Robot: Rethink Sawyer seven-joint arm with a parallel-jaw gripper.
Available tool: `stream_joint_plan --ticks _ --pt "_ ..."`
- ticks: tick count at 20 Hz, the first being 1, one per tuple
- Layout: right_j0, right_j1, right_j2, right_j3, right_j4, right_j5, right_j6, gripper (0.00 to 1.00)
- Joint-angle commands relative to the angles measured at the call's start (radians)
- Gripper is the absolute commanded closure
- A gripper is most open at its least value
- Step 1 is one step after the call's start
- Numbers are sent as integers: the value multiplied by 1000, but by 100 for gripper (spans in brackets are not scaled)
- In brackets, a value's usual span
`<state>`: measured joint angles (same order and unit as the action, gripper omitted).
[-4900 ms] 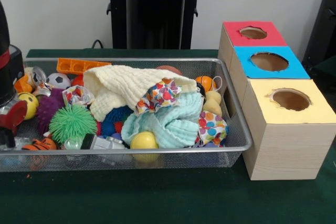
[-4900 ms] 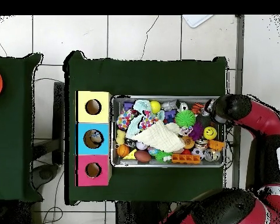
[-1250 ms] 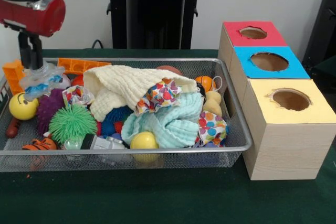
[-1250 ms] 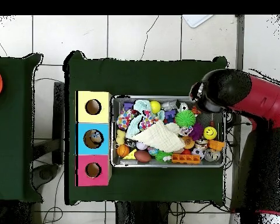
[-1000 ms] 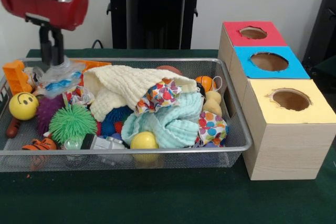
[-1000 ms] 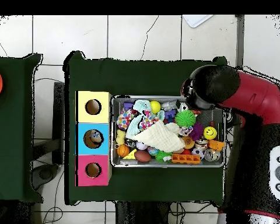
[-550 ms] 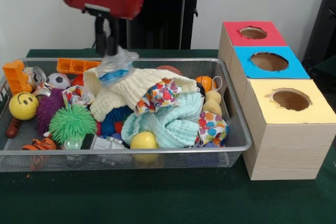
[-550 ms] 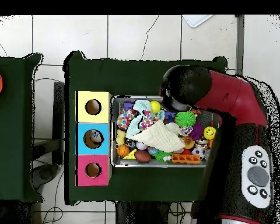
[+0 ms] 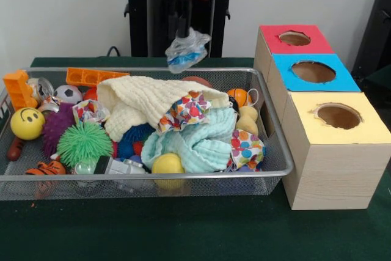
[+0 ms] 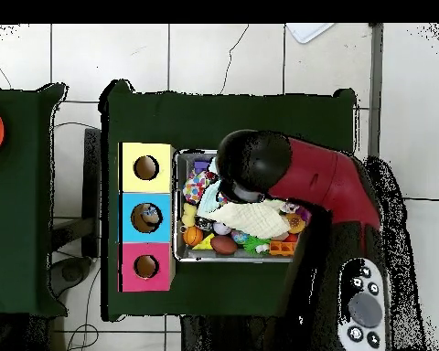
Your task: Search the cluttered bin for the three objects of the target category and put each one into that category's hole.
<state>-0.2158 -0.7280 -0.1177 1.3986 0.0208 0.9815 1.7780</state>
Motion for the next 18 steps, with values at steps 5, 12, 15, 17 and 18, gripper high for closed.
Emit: stream_joint_plan --ticks 5,12,15,17,18 --pt "75 -114 -71 328 79 -109 314 100" --pt "126 -63 -79 317 122 -161 354 100" --pt "158 -38 -85 297 141 -170 380 100" --pt "171 -17 -92 271 147 -167 392 100" --pt "171 -8 -93 258 150 -162 391 100"
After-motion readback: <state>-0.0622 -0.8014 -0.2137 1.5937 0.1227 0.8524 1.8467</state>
